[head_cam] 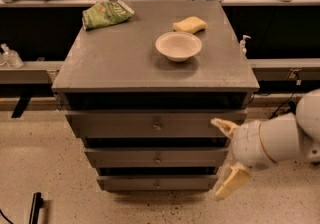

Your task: Open middle drawer

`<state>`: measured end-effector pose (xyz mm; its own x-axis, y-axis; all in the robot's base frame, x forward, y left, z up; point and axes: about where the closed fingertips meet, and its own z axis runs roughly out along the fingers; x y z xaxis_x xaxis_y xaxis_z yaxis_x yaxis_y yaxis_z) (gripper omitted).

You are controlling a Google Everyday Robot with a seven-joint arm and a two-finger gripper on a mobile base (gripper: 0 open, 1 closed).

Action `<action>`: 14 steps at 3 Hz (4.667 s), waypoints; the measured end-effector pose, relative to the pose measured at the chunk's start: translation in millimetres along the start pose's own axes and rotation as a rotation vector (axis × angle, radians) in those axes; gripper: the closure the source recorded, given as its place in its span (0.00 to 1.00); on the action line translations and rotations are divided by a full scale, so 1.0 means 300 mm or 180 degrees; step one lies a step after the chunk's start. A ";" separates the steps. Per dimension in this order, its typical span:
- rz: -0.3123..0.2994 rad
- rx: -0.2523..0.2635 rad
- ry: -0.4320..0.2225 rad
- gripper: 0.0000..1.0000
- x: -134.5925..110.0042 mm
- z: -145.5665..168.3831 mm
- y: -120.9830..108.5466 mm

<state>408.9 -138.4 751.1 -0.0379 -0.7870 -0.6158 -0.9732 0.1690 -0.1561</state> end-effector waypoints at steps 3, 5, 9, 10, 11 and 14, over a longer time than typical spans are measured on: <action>-0.0273 -0.0093 -0.0025 0.00 0.094 0.173 0.019; -0.0376 -0.0503 0.0066 0.00 0.347 0.544 0.150; -0.0418 -0.0337 0.0508 0.00 0.534 0.722 -0.023; -0.0413 -0.0275 0.0677 0.00 0.604 0.750 -0.111; -0.0428 -0.0178 0.0835 0.00 0.652 0.752 -0.202; -0.0400 -0.0132 0.0824 0.08 0.771 0.816 -0.356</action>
Offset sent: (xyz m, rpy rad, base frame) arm 0.0023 -0.0045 -0.0176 -0.0180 -0.0672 0.0108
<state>559.6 -193.2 436.1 0.0321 -0.9264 -0.3751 -0.9821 0.0404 -0.1838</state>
